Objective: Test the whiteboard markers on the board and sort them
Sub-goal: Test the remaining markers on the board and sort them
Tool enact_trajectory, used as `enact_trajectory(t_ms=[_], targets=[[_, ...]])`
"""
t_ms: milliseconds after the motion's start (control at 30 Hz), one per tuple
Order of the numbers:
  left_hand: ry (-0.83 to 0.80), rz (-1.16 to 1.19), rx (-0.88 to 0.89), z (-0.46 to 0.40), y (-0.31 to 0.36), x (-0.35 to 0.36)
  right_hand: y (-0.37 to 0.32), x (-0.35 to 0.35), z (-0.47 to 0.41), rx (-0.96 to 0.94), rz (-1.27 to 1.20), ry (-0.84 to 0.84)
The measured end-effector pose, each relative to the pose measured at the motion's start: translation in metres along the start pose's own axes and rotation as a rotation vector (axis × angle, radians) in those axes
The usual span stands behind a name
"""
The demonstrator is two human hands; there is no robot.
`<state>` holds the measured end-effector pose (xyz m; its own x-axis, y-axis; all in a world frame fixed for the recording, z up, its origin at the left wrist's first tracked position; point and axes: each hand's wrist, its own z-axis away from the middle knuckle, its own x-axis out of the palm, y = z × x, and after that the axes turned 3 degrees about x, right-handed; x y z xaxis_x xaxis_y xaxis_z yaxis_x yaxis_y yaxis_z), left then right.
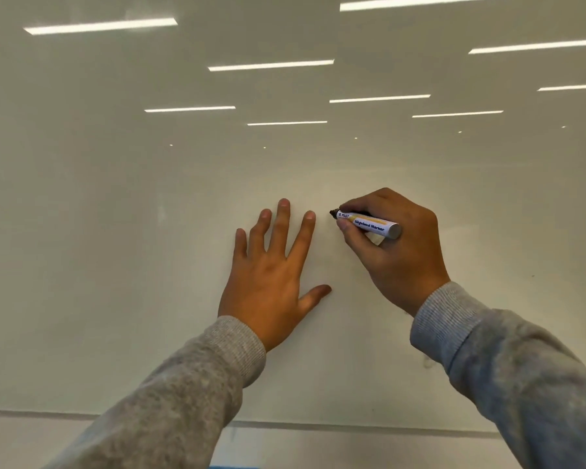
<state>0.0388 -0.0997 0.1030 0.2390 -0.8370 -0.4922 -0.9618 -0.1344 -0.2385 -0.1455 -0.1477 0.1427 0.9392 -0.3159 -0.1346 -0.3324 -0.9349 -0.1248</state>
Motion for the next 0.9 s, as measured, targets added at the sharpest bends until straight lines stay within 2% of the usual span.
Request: enact_trajectory(t_ms=[133, 267, 400, 533, 667, 800, 900], targets=[[0.022, -0.001, 0.016, 0.003, -0.002, 0.004, 0.003, 0.006, 0.016, -0.12, 0.067, -0.1], [0.034, -0.025, 0.017, 0.004, -0.002, 0.007, 0.008, 0.003, 0.023, -0.074, 0.041, -0.014], [0.009, -0.02, 0.04, 0.007, -0.003, 0.007, 0.011, 0.003, 0.038, -0.148, 0.067, -0.101], [-0.001, -0.03, 0.041, 0.007, -0.004, 0.008, 0.017, -0.007, 0.029, -0.104, 0.056, -0.007], [0.005, -0.028, 0.048, 0.008, -0.003, 0.009, 0.017, -0.006, 0.033, -0.181, 0.066, -0.172], [0.007, -0.034, 0.039, 0.008, -0.003, 0.01, 0.019, -0.012, 0.027, -0.118, 0.054, -0.031], [0.002, -0.031, 0.045, 0.008, -0.002, 0.011, 0.015, -0.006, 0.04, -0.188, 0.081, -0.177]])
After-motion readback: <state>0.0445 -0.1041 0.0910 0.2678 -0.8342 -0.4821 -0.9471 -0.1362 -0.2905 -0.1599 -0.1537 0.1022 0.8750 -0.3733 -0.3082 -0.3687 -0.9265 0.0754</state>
